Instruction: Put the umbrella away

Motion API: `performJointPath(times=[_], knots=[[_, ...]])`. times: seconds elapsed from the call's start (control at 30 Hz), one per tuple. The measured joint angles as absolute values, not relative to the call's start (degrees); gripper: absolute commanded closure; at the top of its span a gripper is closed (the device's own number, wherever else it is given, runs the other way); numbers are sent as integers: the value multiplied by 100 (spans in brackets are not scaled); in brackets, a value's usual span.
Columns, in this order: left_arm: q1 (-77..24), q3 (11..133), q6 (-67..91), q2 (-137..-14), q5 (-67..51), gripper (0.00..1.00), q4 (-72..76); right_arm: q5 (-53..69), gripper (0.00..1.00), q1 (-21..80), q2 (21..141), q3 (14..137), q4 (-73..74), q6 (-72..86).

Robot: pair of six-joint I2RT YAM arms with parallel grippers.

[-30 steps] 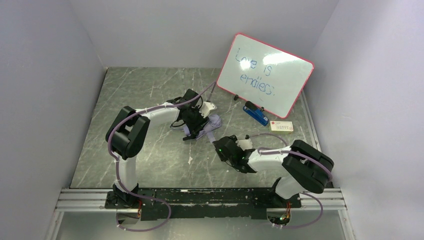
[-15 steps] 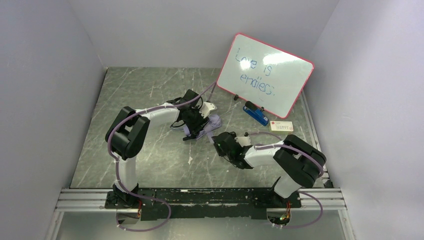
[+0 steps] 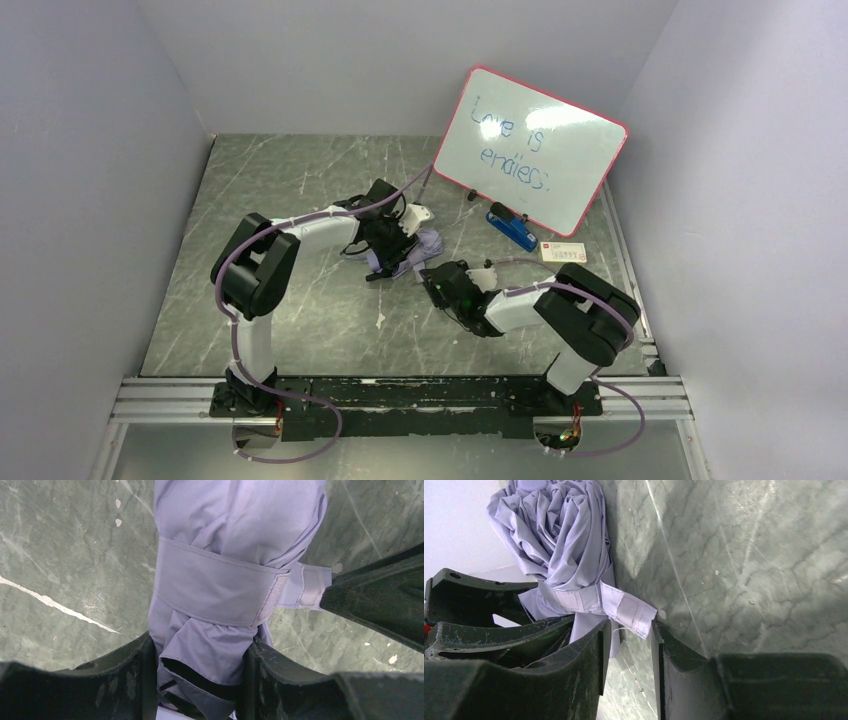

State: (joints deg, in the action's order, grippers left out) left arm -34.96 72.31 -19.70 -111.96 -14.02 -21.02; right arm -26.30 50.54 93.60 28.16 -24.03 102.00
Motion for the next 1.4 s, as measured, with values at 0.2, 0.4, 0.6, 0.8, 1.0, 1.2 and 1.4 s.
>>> performJointPath(times=[0.2, 0.4, 0.6, 0.8, 1.0, 1.2, 1.4], knots=[[-3498, 7231, -1968, -11196, -1393, 95, -2102, -2613, 56, 4998, 9561, 2766, -2965, 9869], [-3500, 7231, -1970, -11194, -1393, 95, -2102, -2582, 51, 4873, 9780, 2598, -3824, 9376], [-3503, 7229, -1970, -11194, -1393, 95, -2102, -2333, 53, 4683, 10215, 2464, -4960, 8746], [-3507, 7229, -1970, -11194, -1389, 95, -2102, -2060, 54, 4589, 10700, 2381, -6038, 8143], [-3509, 7229, -1973, -11194, -1382, 95, -2104, -1793, 50, 4512, 10868, 2383, -6521, 7299], [-3511, 7229, -1970, -11190, -1372, 95, -2104, -1380, 49, 4248, 11113, 2383, -7083, 6622], [-3511, 7229, -1970, -11190, -1367, 95, -2104, -1015, 48, 4060, 11212, 2440, -7251, 6198]])
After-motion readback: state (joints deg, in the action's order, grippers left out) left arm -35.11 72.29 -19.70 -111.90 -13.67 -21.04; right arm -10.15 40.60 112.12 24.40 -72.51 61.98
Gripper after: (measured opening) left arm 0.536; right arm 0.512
